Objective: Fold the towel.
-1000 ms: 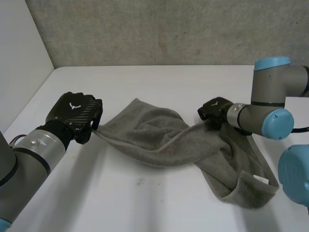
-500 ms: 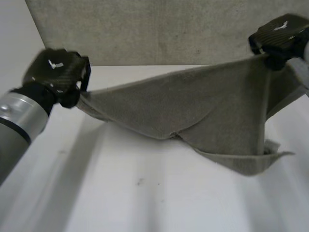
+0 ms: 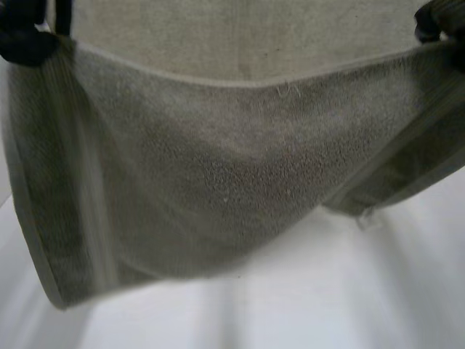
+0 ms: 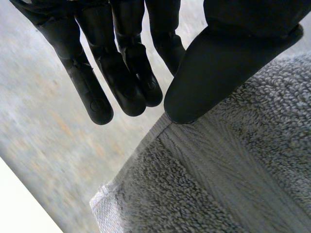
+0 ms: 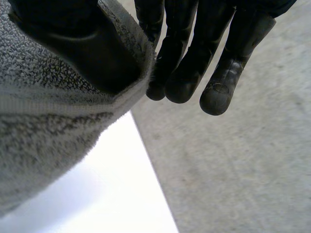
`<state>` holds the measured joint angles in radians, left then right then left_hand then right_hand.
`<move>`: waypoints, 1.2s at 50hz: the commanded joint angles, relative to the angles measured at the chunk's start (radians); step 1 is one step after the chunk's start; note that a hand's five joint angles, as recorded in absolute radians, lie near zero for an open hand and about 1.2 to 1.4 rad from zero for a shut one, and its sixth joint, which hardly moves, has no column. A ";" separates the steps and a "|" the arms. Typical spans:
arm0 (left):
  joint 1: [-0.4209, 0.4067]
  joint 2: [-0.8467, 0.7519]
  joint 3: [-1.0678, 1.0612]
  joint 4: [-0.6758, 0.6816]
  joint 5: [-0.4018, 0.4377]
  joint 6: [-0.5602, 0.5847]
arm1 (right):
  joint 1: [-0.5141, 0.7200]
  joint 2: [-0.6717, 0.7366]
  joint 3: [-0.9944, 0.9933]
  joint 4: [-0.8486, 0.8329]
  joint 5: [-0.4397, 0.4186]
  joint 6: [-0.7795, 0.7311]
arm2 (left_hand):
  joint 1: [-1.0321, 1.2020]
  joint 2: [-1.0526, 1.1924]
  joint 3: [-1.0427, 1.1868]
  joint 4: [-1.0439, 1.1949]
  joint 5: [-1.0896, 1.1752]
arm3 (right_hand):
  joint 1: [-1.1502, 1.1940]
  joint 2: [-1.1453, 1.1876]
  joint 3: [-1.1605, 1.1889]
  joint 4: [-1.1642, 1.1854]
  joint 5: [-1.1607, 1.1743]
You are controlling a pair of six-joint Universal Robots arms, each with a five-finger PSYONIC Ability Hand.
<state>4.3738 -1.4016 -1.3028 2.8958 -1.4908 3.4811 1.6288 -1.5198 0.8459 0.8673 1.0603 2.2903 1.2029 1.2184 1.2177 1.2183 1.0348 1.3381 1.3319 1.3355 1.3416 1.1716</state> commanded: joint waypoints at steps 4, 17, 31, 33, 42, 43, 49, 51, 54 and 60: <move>0.009 -0.304 0.063 0.007 0.004 0.003 | 0.026 0.234 -0.044 -0.010 0.020 -0.043 | 0.193 0.178 0.179 0.178 0.187 | 0.058 0.064 0.061 0.055 0.050; 0.013 -0.622 0.537 0.124 -0.003 -0.017 | 0.181 0.694 -0.693 -0.412 0.257 0.113 | 0.193 0.178 0.179 0.178 0.187 | 0.058 0.064 0.061 0.055 0.050; 0.027 -0.545 0.392 0.384 -0.048 -0.148 | 0.178 0.647 -0.627 -0.492 0.222 0.344 | 0.193 0.178 0.179 0.178 0.187 | 0.058 0.064 0.061 0.055 0.050; 0.038 -0.540 0.330 0.385 -0.043 -0.148 | 0.178 0.642 -0.576 -0.470 0.199 0.333 | 0.193 0.178 0.179 0.178 0.187 | 0.058 0.064 0.061 0.055 0.050; 0.056 -0.547 -0.063 0.463 0.007 -0.131 | 0.171 0.635 -0.140 -0.461 0.132 0.207 | 0.193 0.178 0.179 0.178 0.187 | 0.058 0.064 0.061 0.055 0.050; 0.058 -0.563 -0.123 0.497 0.020 -0.119 | 0.172 0.638 -0.060 -0.497 0.126 0.186 | 0.193 0.178 0.179 0.178 0.187 | 0.058 0.064 0.061 0.055 0.050; 0.067 -0.623 -0.239 0.579 0.023 -0.046 | 0.169 0.647 0.177 -0.653 0.121 0.127 | 0.193 0.178 0.179 0.178 0.187 | 0.058 0.064 0.061 0.055 0.050; 0.087 -0.643 -0.289 0.596 0.026 0.002 | 0.171 0.655 0.302 -0.766 0.124 0.092 | 0.193 0.178 0.179 0.178 0.187 | 0.058 0.064 0.061 0.055 0.050; 0.099 -0.645 -0.328 0.600 0.029 0.030 | 0.169 0.655 0.379 -0.841 0.138 0.077 | 0.193 0.178 0.179 0.178 0.187 | 0.058 0.064 0.061 0.055 0.050; 0.102 -0.629 -0.363 0.602 0.029 0.033 | 0.158 0.639 0.452 -0.869 0.150 0.103 | 0.193 0.178 0.179 0.178 0.187 | -0.293 -0.287 -0.290 -0.297 -0.301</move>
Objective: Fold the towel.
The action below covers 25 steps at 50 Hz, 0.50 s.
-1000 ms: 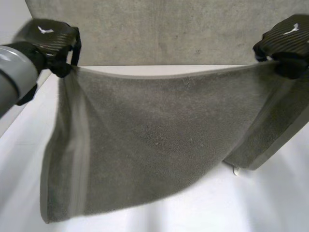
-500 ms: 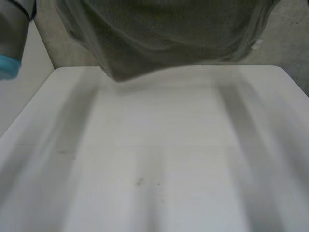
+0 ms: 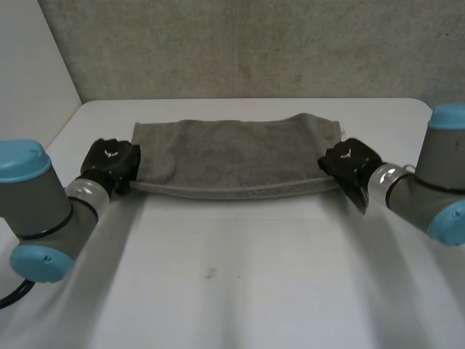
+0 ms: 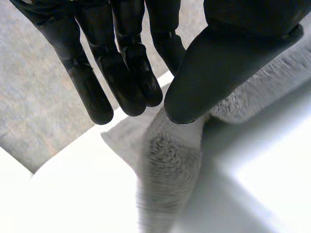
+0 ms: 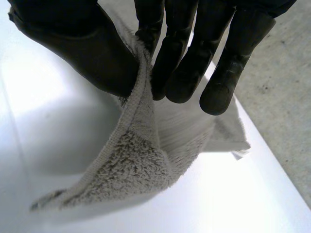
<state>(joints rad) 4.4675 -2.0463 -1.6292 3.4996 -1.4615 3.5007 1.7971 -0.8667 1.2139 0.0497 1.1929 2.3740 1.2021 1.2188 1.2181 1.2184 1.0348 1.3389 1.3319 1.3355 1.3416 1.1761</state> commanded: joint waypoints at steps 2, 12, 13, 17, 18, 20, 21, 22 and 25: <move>0.009 0.021 -0.041 -0.001 0.000 0.014 | -0.016 -0.015 0.093 -0.051 0.031 0.037 | 0.194 0.177 0.178 0.178 0.187 | -0.576 -0.569 -0.572 -0.579 -0.588; 0.022 0.040 -0.051 -0.001 0.000 0.009 | -0.077 -0.018 0.125 -0.109 0.191 0.250 | 0.194 0.177 0.178 0.178 0.187 | -0.737 -0.730 -0.734 -0.740 -0.749; 0.022 0.040 -0.051 -0.001 0.000 0.009 | -0.077 -0.018 0.125 -0.110 0.191 0.251 | 0.194 0.177 0.178 0.178 0.187 | -0.737 -0.730 -0.734 -0.740 -0.749; 0.024 0.041 -0.052 -0.001 -0.002 0.008 | -0.099 -0.018 0.138 -0.125 0.194 0.297 | 0.194 0.177 0.178 0.178 0.187 | -0.737 -0.730 -0.734 -0.740 -0.749; 0.024 0.041 -0.052 -0.001 -0.002 0.008 | -0.099 -0.018 0.138 -0.125 0.194 0.297 | 0.194 0.177 0.178 0.178 0.187 | -0.737 -0.730 -0.734 -0.740 -0.749; 0.024 0.040 -0.054 0.001 0.000 0.008 | -0.113 -0.018 0.147 -0.126 0.192 0.329 | 0.194 0.177 0.178 0.178 0.187 | -0.720 -0.713 -0.716 -0.722 -0.731; 0.024 0.040 -0.054 0.001 0.000 0.008 | -0.113 -0.018 0.147 -0.126 0.192 0.329 | 0.194 0.177 0.178 0.178 0.187 | -0.720 -0.713 -0.716 -0.722 -0.731; 0.024 0.040 -0.057 0.001 0.000 0.008 | -0.119 -0.018 0.151 -0.126 0.189 0.347 | 0.194 0.177 0.178 0.178 0.187 | -0.705 -0.698 -0.702 -0.708 -0.717; 0.024 0.040 -0.060 0.001 0.000 0.008 | -0.122 -0.018 0.154 -0.128 0.186 0.390 | 0.194 0.177 0.178 0.178 0.187 | -0.693 -0.686 -0.690 -0.696 -0.705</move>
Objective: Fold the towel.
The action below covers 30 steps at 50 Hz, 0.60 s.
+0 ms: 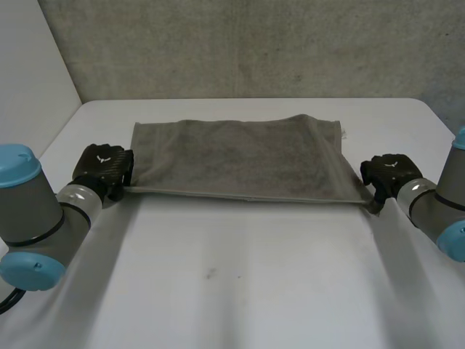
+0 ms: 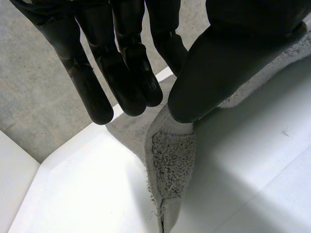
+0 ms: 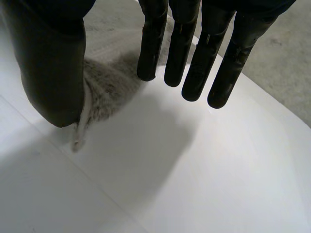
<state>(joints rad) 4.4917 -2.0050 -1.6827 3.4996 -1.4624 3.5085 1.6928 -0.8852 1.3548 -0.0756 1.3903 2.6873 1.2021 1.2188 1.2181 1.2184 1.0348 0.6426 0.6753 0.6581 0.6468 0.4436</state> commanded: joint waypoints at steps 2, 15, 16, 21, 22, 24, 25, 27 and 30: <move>0.000 -0.001 -0.006 0.001 0.000 0.000 | -0.018 0.002 0.014 -0.003 -0.013 0.101 | 0.194 0.177 0.178 0.178 0.187 | 0.000 -0.032 -0.015 -0.004 0.025; -0.002 -0.003 -0.022 0.001 0.000 0.000 | -0.025 0.009 0.023 -0.009 -0.062 0.244 | 0.194 0.177 0.178 0.178 0.187 | 0.754 0.721 0.738 0.749 0.778; -0.002 -0.006 -0.022 0.001 0.000 0.003 | -0.033 0.000 0.026 -0.019 -0.059 0.241 | 0.194 0.177 0.178 0.178 0.187 | 0.754 0.721 0.738 0.749 0.778; 0.000 -0.015 -0.031 0.002 -0.001 0.007 | -0.044 -0.083 0.063 -0.108 -0.059 0.207 | 0.194 0.177 0.178 0.178 0.187 | 0.754 0.721 0.738 0.749 0.778; 0.000 -0.015 -0.032 0.004 -0.001 0.009 | -0.041 -0.118 0.082 -0.133 -0.063 0.174 | 0.194 0.177 0.178 0.178 0.187 | 0.754 0.721 0.738 0.749 0.778; 0.000 -0.015 -0.032 0.004 -0.001 0.009 | -0.038 -0.150 0.102 -0.147 -0.070 0.124 | 0.194 0.177 0.178 0.178 0.187 | 0.754 0.721 0.738 0.749 0.778; 0.000 -0.015 -0.032 0.004 -0.001 0.009 | -0.038 -0.179 0.124 -0.150 -0.073 0.059 | 0.194 0.177 0.178 0.178 0.187 | 0.754 0.721 0.738 0.749 0.778; 0.000 -0.005 -0.037 -0.001 0.000 0.009 | -0.035 -0.236 0.161 -0.142 -0.073 -0.085 | 0.194 0.177 0.178 0.178 0.187 | 0.754 0.721 0.738 0.749 0.778; 0.001 0.021 -0.055 -0.011 0.000 0.012 | -0.035 -0.291 0.194 -0.122 -0.068 -0.222 | 0.194 0.177 0.178 0.178 0.187 | 0.754 0.721 0.738 0.749 0.778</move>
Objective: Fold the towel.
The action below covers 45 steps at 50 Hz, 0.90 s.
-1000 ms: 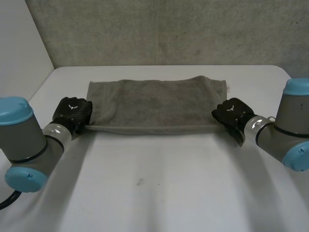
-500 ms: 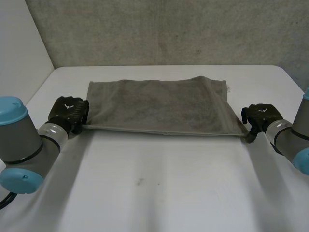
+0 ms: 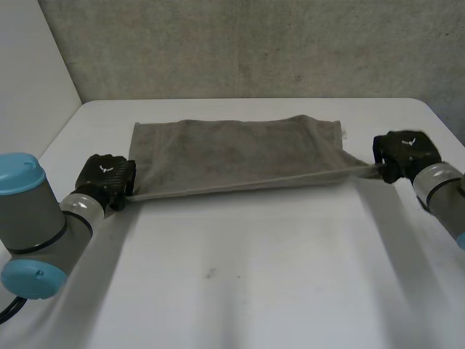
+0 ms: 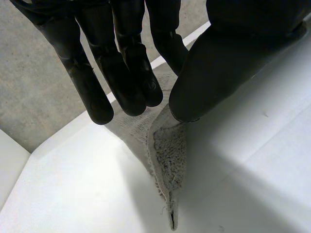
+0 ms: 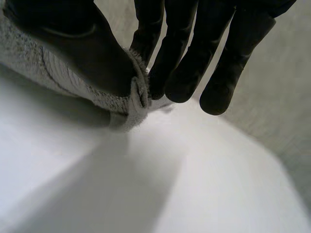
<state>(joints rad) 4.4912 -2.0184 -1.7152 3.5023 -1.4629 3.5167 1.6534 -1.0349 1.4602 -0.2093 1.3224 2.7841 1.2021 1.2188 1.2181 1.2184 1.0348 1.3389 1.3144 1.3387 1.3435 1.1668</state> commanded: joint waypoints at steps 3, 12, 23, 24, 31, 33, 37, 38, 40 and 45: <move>0.000 0.093 -0.059 -0.026 0.000 0.021 | 0.000 -0.181 0.112 0.068 0.000 -0.440 | 0.194 0.177 0.178 0.178 0.187 | 0.057 0.082 0.058 0.053 0.055; -0.006 0.294 -0.208 -0.118 0.000 0.174 | -0.070 -0.289 0.160 0.399 -0.019 -0.695 | 0.194 0.177 0.178 0.178 0.187 | 0.057 0.082 0.058 0.053 0.055; -0.032 0.609 -0.366 -0.381 0.003 0.309 | -0.244 -0.504 0.198 0.800 -0.242 -0.934 | 0.194 0.177 0.178 0.178 0.187 | 0.057 0.082 0.058 0.053 0.055; -0.036 0.619 -0.359 -0.388 0.003 0.309 | -0.250 -0.513 0.192 0.807 -0.279 -0.930 | 0.194 0.177 0.178 0.178 0.187 | 0.057 0.082 0.058 0.053 0.055; -0.055 0.509 -0.242 -0.322 0.007 0.300 | -0.238 -0.430 0.150 0.803 -0.310 -0.885 | 0.194 0.177 0.178 0.178 0.187 | 0.057 0.082 0.058 0.053 0.055; -0.070 0.405 -0.175 -0.296 0.004 0.288 | -0.204 -0.314 0.096 0.800 -0.267 -0.855 | 0.194 0.177 0.178 0.178 0.187 | 0.057 0.082 0.058 0.053 0.055; -0.082 0.339 -0.150 -0.284 0.013 0.265 | -0.149 -0.268 0.059 0.797 -0.204 -0.835 | 0.194 0.177 0.178 0.178 0.187 | 0.057 0.082 0.058 0.053 0.055; -0.083 0.317 -0.150 -0.276 0.024 0.252 | -0.133 -0.257 0.051 0.788 -0.186 -0.825 | 0.061 0.044 0.045 0.045 0.054 | 0.057 0.082 0.058 0.053 0.055; -0.084 0.302 -0.159 -0.267 0.044 0.243 | -0.127 -0.252 0.049 0.771 -0.177 -0.819 | -0.286 -0.303 -0.302 -0.303 -0.294 | 0.057 0.082 0.058 0.053 0.055; -0.066 0.294 -0.216 -0.227 0.135 0.239 | -0.129 -0.244 0.049 0.702 -0.177 -0.795 | -0.795 -0.812 -0.811 -0.811 -0.802 | 0.057 0.082 0.058 0.053 0.055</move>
<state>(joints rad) 4.4120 -1.7042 -1.8763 3.2359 -1.4183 3.7683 1.5142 -1.2882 1.5131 0.5581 1.1292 1.9635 0.7071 0.7041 0.7208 0.7194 0.5406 1.3390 1.3329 1.3387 1.3435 1.1779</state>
